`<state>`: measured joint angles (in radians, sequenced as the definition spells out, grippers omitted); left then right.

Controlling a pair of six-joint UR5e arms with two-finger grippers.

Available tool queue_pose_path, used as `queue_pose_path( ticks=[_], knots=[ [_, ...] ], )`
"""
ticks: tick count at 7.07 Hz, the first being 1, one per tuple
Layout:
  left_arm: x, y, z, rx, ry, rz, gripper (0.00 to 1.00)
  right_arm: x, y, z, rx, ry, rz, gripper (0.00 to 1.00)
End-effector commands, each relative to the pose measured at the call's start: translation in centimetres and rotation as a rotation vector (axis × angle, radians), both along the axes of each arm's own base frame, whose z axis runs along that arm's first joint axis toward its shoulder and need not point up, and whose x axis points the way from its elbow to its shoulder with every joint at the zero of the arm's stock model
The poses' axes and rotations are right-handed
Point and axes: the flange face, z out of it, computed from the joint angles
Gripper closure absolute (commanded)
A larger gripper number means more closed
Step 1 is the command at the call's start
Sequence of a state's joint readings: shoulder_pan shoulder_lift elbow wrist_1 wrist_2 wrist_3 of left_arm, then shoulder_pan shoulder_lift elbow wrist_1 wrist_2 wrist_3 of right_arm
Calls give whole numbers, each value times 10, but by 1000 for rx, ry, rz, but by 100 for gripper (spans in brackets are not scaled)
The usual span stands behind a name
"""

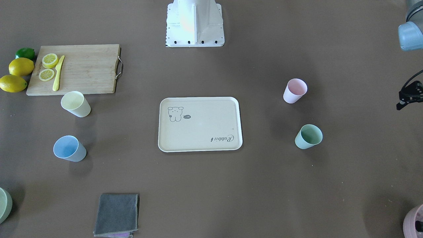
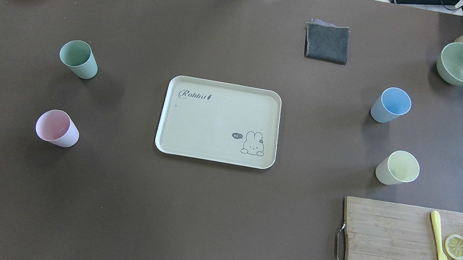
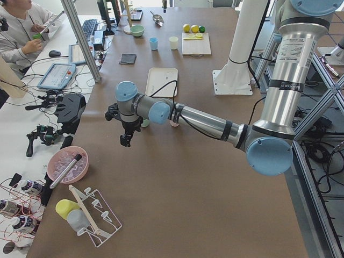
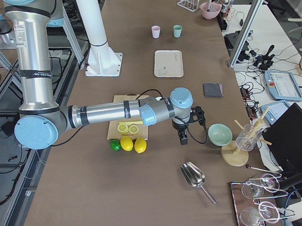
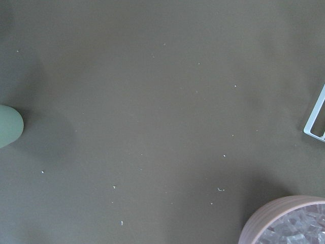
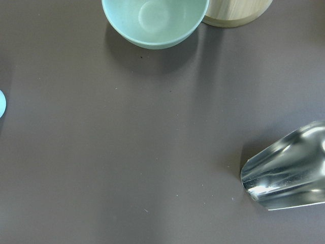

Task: Place all cups on tray

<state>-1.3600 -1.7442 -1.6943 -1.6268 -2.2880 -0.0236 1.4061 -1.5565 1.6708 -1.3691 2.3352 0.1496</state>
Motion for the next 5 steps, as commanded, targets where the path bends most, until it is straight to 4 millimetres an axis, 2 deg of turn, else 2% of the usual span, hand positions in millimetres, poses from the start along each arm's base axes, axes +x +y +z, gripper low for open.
queue_pose_path(
  ticks=[1, 3, 5],
  knots=[
    [-35, 9, 21, -32, -22, -61, 2, -4, -4, -4, 5, -1, -4, 0],
    [-42, 19, 34, -75, -21, -90, 2, -6, -4, -5, 11, -1, -11, 0],
    [-43, 36, 26, -85, 2, -115, 2, -6, -4, -5, 16, -3, -17, 0]
  ],
)
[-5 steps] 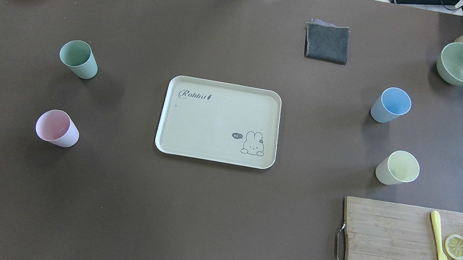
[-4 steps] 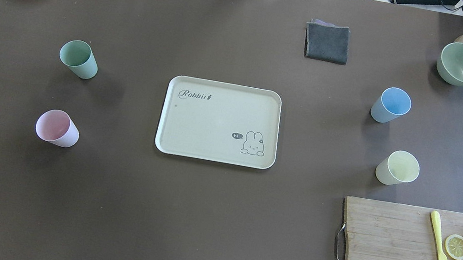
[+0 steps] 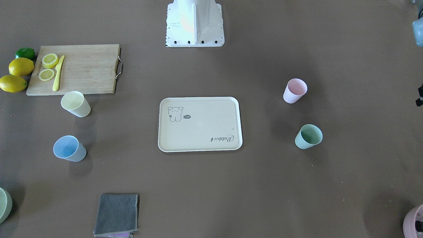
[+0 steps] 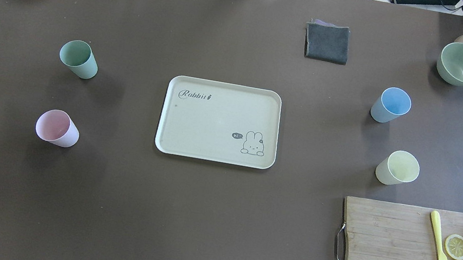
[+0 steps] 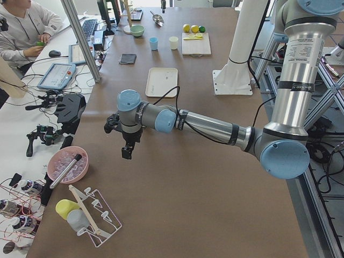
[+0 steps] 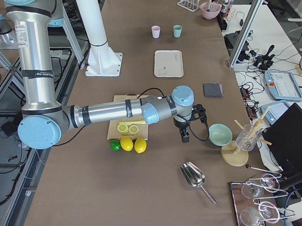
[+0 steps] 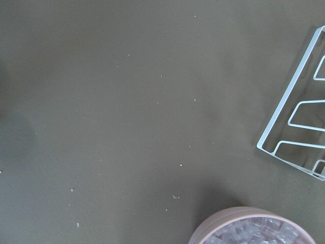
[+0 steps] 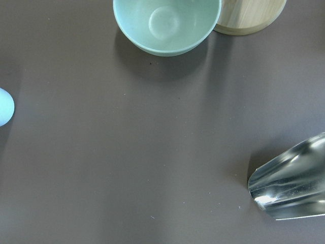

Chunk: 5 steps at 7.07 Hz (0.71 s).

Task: Place all cups on tray

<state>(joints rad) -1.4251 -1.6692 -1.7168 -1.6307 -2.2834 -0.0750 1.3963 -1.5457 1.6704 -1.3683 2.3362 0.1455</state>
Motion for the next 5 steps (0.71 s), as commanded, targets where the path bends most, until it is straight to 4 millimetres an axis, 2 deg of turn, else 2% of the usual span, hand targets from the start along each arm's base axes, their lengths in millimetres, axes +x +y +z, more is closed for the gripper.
queue_pose_path(
  ticks=[1, 3, 5],
  knots=[
    [-2, 14, -16, 20, 11, -13, 2, 0, 0, -2, 6, -3, -3, 0],
    [2, 18, -16, 19, 14, -7, 2, 0, 3, 3, -9, -2, 1, 0],
    [7, 19, -23, 32, 15, 2, 2, -5, 4, 0, -8, -7, -4, 0]
  ],
)
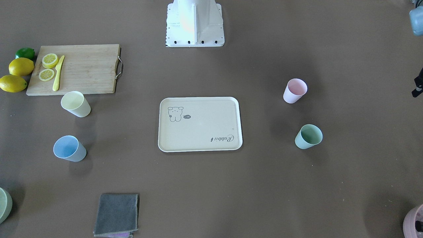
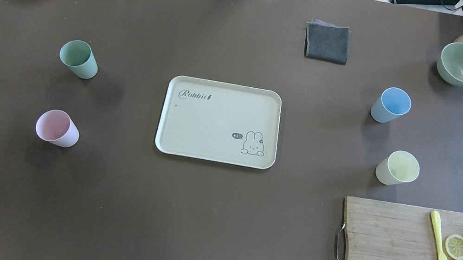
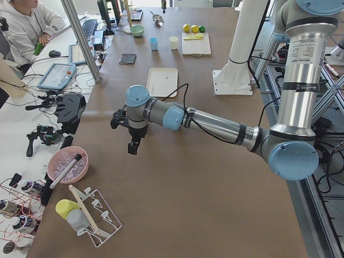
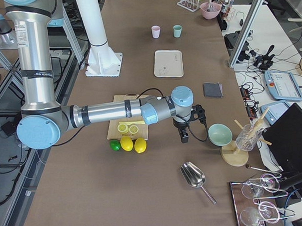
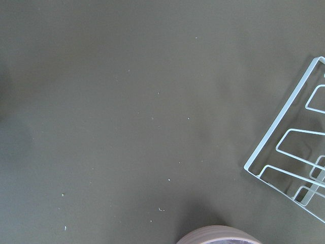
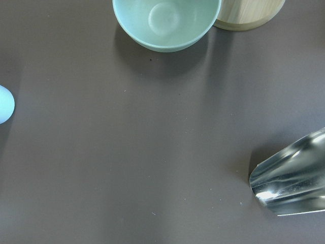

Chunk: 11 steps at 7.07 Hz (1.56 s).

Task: Place all cups on tray

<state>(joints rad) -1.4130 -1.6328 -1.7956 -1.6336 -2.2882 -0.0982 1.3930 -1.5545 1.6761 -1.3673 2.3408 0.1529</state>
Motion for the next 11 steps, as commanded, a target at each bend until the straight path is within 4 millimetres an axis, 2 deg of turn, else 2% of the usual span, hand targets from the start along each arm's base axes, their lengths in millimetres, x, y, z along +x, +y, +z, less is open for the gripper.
queue_pose_path(
  ticks=[1, 2, 3, 4, 5, 6, 7, 8, 9, 10, 11],
  knots=[
    [25, 2, -8, -12, 9, 19, 2, -14, 0, -5, 4, -4, -24, 0],
    [73, 11, -34, -55, 45, -26, 2, -27, 1, -15, -11, -14, -17, 0],
    [108, 32, -31, -56, 99, -39, 2, -50, 8, -36, -29, -38, -15, 0],
    [150, 44, -39, -83, 129, -91, 3, -74, 15, -57, -59, -57, -5, 0],
    [195, 61, -55, -97, 135, -88, 3, -99, 23, -73, -79, -71, -15, 0],
    [225, 78, -69, -117, 142, -87, 3, -116, 30, -82, -88, -79, -30, 0],
    [247, 92, -73, -125, 135, -77, 3, -129, 35, -90, -97, -84, -39, 0],
    [275, 106, -74, -134, 121, -63, 6, -139, 38, -93, -107, -85, -47, 1],
    [291, 117, -71, -128, 108, -36, 10, -149, 39, -95, -103, -83, -62, 1],
    [302, 125, -72, -127, 105, -14, 21, -154, 41, -95, -105, -81, -70, 1],
    [306, 129, -70, -130, 100, -5, 53, -159, 41, -98, -118, -85, -62, 2]
  ],
)
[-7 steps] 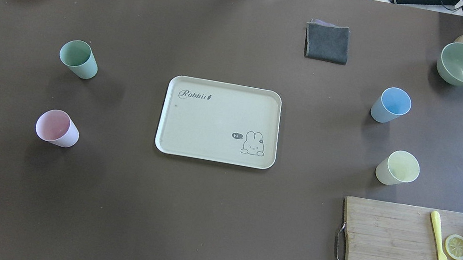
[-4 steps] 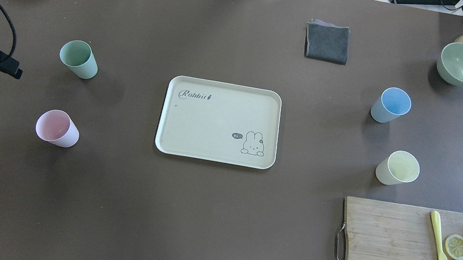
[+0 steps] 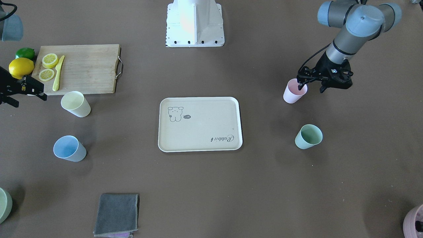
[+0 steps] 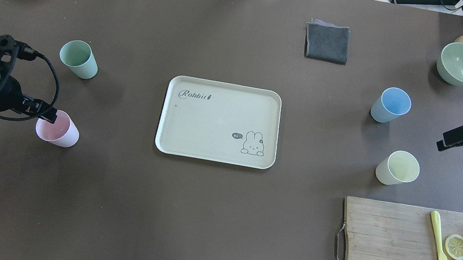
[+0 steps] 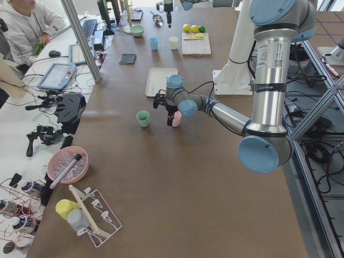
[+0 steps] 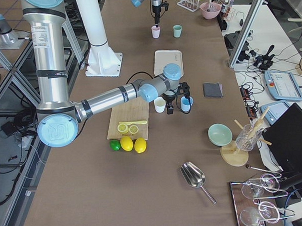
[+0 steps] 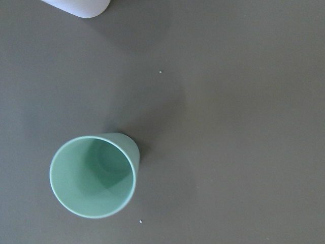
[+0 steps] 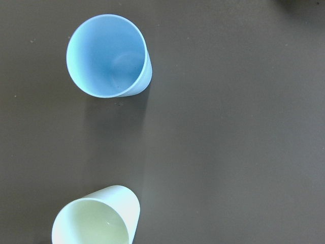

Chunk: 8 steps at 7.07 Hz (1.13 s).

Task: Place all cups on tray

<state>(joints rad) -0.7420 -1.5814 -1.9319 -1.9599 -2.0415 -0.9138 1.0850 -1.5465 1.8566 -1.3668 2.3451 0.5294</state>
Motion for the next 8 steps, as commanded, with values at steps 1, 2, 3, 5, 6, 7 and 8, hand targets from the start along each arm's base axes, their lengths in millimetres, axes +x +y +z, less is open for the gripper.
queue_pose_path(
  ticks=[1, 2, 3, 5, 6, 7, 8],
  knots=[
    [11, 7, 7, -1, -15, 26, 100, -23, -3, -14, -24, -7, 5, 2],
    [12, 7, 5, 2, -12, 31, 100, -35, 0, -15, -29, 5, 3, 3],
    [14, 6, -8, 9, 12, 34, 100, -39, -1, -10, -35, 13, -2, 4],
    [36, -8, -67, -25, 102, 17, 100, -58, 5, 6, -60, 31, -39, 4],
    [53, -19, -91, -35, 125, 3, 100, -68, 9, 12, -68, 41, -56, 7],
    [69, -33, -126, -44, 120, -3, 100, -76, 12, 16, -68, 55, -67, 16],
    [96, -43, -164, -74, 115, -7, 100, -77, 11, 23, -74, 68, -66, 33]
  ],
)
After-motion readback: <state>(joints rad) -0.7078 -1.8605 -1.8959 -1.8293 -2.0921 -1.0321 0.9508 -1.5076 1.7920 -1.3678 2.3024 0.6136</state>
